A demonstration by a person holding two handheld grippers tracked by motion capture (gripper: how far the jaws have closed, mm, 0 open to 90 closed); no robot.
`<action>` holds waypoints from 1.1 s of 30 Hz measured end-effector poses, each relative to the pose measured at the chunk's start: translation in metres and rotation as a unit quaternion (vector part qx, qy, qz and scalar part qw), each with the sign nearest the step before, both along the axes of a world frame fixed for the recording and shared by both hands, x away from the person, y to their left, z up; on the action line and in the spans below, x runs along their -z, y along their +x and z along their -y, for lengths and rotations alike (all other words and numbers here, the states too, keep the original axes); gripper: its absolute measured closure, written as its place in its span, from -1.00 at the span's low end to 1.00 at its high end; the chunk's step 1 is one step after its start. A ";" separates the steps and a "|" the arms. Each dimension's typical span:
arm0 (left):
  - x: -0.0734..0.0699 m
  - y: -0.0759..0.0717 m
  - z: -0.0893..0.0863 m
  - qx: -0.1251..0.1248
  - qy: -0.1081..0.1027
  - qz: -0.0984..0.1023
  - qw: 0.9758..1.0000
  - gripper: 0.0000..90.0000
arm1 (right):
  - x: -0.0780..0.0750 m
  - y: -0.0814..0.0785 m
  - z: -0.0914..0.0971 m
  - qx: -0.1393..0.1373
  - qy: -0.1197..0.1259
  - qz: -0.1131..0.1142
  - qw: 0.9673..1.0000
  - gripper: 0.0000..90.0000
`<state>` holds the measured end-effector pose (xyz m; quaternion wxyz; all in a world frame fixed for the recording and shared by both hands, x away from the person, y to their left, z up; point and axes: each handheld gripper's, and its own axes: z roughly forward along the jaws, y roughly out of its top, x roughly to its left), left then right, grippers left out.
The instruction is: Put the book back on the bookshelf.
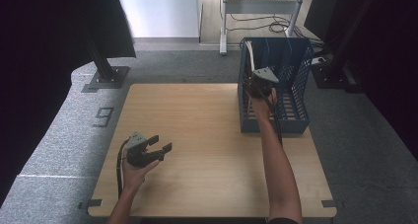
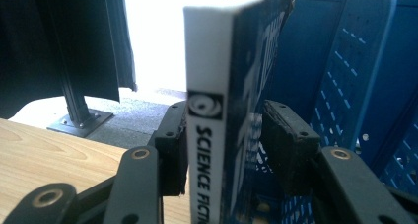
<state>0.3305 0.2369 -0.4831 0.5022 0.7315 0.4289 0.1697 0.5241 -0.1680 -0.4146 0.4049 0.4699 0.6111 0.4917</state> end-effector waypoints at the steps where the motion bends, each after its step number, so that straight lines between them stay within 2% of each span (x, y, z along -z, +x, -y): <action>1: 0.000 0.000 0.000 0.000 0.000 0.000 1.000 -0.33 | 0.000 0.000 0.000 0.000 0.000 0.000 1.000 0.19; 10: 0.000 0.000 0.001 0.001 0.001 -0.001 1.000 -0.33 | 0.002 -0.001 0.003 0.003 0.002 -0.003 1.000 0.18; 17: 0.000 0.000 0.001 0.003 0.002 -0.002 1.000 -0.33 | 0.005 -0.001 0.009 0.005 0.011 -0.016 1.000 0.12; 23: 0.000 0.000 0.002 0.004 0.002 -0.002 1.000 -0.33 | 0.006 -0.003 0.011 0.001 0.010 -0.019 1.000 0.10; 33: 0.000 -0.001 0.003 0.005 0.002 -0.002 1.000 -0.33 | 0.002 -0.010 0.010 -0.010 0.012 -0.013 1.000 0.09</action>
